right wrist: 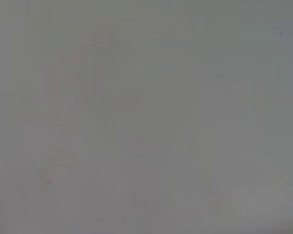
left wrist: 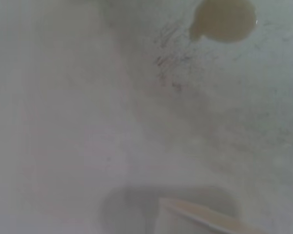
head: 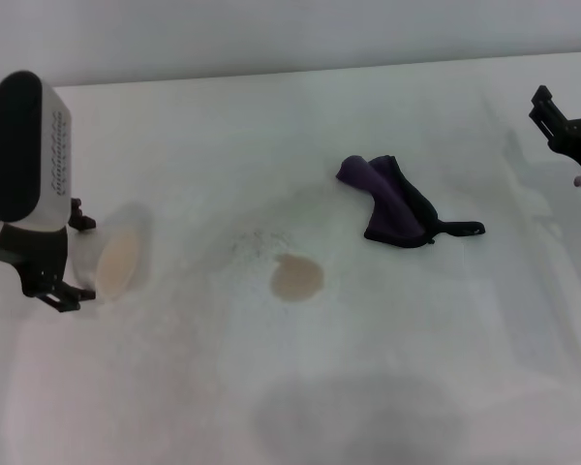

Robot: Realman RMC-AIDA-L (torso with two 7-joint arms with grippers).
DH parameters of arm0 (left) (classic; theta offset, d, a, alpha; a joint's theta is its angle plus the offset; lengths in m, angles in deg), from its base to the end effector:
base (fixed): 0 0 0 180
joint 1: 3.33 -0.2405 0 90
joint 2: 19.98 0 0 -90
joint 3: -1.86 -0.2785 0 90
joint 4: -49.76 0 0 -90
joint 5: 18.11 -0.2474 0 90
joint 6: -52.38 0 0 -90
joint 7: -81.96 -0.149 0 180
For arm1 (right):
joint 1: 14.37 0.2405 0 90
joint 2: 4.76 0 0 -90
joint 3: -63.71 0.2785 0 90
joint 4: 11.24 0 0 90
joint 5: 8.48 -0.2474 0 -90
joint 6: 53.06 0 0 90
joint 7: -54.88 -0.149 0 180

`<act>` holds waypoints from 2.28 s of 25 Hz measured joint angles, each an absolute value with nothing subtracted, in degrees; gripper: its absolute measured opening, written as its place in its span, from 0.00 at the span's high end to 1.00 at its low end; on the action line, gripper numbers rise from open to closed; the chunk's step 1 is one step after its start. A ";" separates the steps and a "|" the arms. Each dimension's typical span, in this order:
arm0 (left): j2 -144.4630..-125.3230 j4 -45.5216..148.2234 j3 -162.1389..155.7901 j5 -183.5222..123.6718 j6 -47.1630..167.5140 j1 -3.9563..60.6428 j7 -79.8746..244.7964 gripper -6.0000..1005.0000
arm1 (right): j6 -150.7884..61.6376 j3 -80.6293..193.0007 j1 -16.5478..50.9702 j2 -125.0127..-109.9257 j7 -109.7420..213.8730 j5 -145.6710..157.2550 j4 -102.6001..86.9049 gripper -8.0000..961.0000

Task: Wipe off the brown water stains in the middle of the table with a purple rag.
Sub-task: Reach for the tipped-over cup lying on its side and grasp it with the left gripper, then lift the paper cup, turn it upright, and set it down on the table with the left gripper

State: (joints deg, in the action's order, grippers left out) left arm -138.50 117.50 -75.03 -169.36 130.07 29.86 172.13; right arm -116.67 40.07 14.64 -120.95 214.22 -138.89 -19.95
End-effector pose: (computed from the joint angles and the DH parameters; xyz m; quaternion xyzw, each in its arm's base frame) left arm -0.2405 0.4207 -0.0174 -0.9562 0.0889 0.2505 0.1223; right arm 0.4173 0.3553 -0.0303 -0.6238 0.3764 0.3021 0.6147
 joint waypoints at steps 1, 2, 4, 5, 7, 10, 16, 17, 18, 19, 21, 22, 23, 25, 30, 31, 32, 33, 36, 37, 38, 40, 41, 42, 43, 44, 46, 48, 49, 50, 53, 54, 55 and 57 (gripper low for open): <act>-138.53 117.03 -75.03 -169.35 129.87 29.91 172.03 0.12 | -116.64 40.07 14.52 -120.95 214.22 -138.89 -19.94 0.10; -138.59 116.52 -75.02 -169.32 129.51 29.99 172.01 0.12 | -116.63 40.07 14.36 -120.95 214.22 -138.89 -19.92 0.10; -138.70 115.51 -75.07 -169.31 128.37 30.14 171.98 0.12 | -116.63 40.07 13.82 -120.95 214.22 -138.89 -19.88 0.10; -138.74 114.92 -75.09 -169.33 127.80 30.16 171.90 0.12 | -116.65 40.07 13.62 -120.95 214.22 -138.89 -19.86 0.10; -138.69 113.59 -75.13 -169.38 126.74 30.16 171.64 0.12 | -116.68 40.07 13.26 -120.95 214.22 -138.89 -19.86 0.10; -138.60 112.71 -75.14 -169.49 126.01 30.14 171.55 0.12 | -116.69 40.07 13.05 -120.95 214.22 -138.90 -19.90 0.10; -138.59 112.51 -75.13 -169.66 125.81 29.97 171.52 0.12 | -116.70 40.07 12.90 -120.95 214.22 -138.91 -20.00 0.10; -138.59 112.51 -75.13 -169.66 125.81 29.94 171.52 0.12 | -116.70 40.07 12.90 -120.95 214.22 -138.90 -20.01 0.10; -138.60 112.51 -75.13 -169.68 125.80 29.88 171.52 0.13 | -116.70 40.07 12.90 -120.95 214.22 -138.90 -20.03 0.10; -138.60 112.51 -75.13 -169.70 125.79 29.85 171.52 0.13 | -116.70 40.07 12.92 -120.95 214.22 -138.89 -20.05 0.10; -138.62 112.51 -75.13 -169.76 125.77 29.80 171.52 0.14 | -116.70 40.07 13.00 -120.95 214.22 -138.88 -20.13 0.10; -138.64 112.51 -75.07 -169.77 125.75 29.78 171.52 0.14 | -116.70 40.07 13.02 -120.95 214.22 -138.87 -20.25 0.10; -138.68 112.57 -74.97 -169.77 125.59 29.67 171.59 0.15 | -116.70 40.07 13.06 -120.95 214.22 -138.86 -20.42 0.10; -138.77 113.22 -74.75 -169.62 124.96 29.17 171.98 0.16 | -116.70 40.07 13.10 -120.95 214.22 -138.85 -20.67 0.10; -138.96 116.89 -74.67 -167.43 120.75 26.52 173.30 0.22 | -116.70 40.07 13.16 -120.95 214.22 -138.81 -20.73 0.10; -138.97 117.31 -74.67 -166.18 119.46 25.98 173.41 0.23 | -116.74 40.07 13.17 -120.95 214.23 -138.81 -20.75 0.10; -138.97 117.55 -74.67 -164.99 118.29 25.51 173.48 0.25 | -116.94 40.07 13.19 -120.95 214.22 -138.81 -20.79 0.10; -138.98 117.63 -74.68 -163.59 116.78 25.00 173.49 0.26 | -117.13 40.07 13.21 -120.95 214.22 -138.81 -20.85 0.10; -138.99 116.55 -74.70 -157.93 111.01 23.10 173.40 0.27 | -117.99 40.07 13.36 -120.95 214.22 -138.81 -21.27 0.10; -138.99 115.86 -74.74 -155.71 108.93 22.51 173.25 0.27 | -118.15 40.07 13.44 -120.95 214.22 -138.80 -21.39 0.10; -138.98 113.43 -74.89 -148.93 103.47 21.23 171.98 0.27 | -118.38 40.10 13.53 -120.95 214.22 -138.67 -21.45 0.10; -138.98 112.01 -74.96 -145.74 101.38 20.87 170.92 0.27 | -118.64 40.29 13.53 -120.95 214.22 -138.21 -21.47 0.10; -138.98 110.27 -75.00 -142.37 99.55 20.59 169.36 0.27 | -118.80 40.40 13.53 -120.95 214.23 -137.93 -21.47 0.10; -138.97 107.96 -74.96 -137.79 97.56 20.34 166.92 0.27 | -118.84 40.51 13.54 -120.95 214.22 -137.59 -21.47 0.10; -138.98 105.89 -74.95 -133.81 96.36 20.18 164.57 0.27 | -118.84 40.51 13.54 -120.95 214.22 -137.59 -21.47 0.10; -138.98 104.20 -74.88 -130.47 95.68 20.11 162.64 0.27 | -118.84 40.52 13.61 -120.95 214.22 -137.53 -21.47 0.10; -138.99 100.04 -74.76 -122.37 94.64 20.01 156.98 0.27 | -118.85 40.51 13.71 -120.95 214.22 -137.49 -21.47 0.10; -139.04 95.78 -74.72 -112.40 94.33 19.99 150.98 0.27 | -118.87 40.50 13.78 -120.95 214.22 -137.49 -21.47 0.10; -139.05 93.80 -74.72 -107.83 94.32 19.99 148.41 0.27 | -118.87 40.50 13.81 -120.95 214.22 -137.49 -21.46 0.10; -139.06 91.54 -74.71 -102.32 94.33 19.99 145.02 0.27 | -118.87 40.49 13.89 -120.95 214.22 -137.49 -21.46 0.10; -139.14 84.65 -74.95 -86.95 95.43 20.30 133.99 0.27 | -118.84 40.50 14.35 -120.95 214.22 -137.49 -21.44 0.10; -139.29 81.53 -75.18 -80.92 96.53 20.65 129.50 0.27 | -118.79 40.48 14.53 -120.95 214.22 -137.49 -21.44 0.10; -139.34 79.81 -75.21 -78.01 97.41 20.92 127.23 0.27 | -118.71 40.47 14.76 -120.95 214.22 -137.50 -21.43 0.10; -139.56 74.79 -75.55 -70.89 100.48 21.83 121.39 0.27 | -118.56 40.38 15.18 -120.95 214.23 -137.49 -21.43 0.10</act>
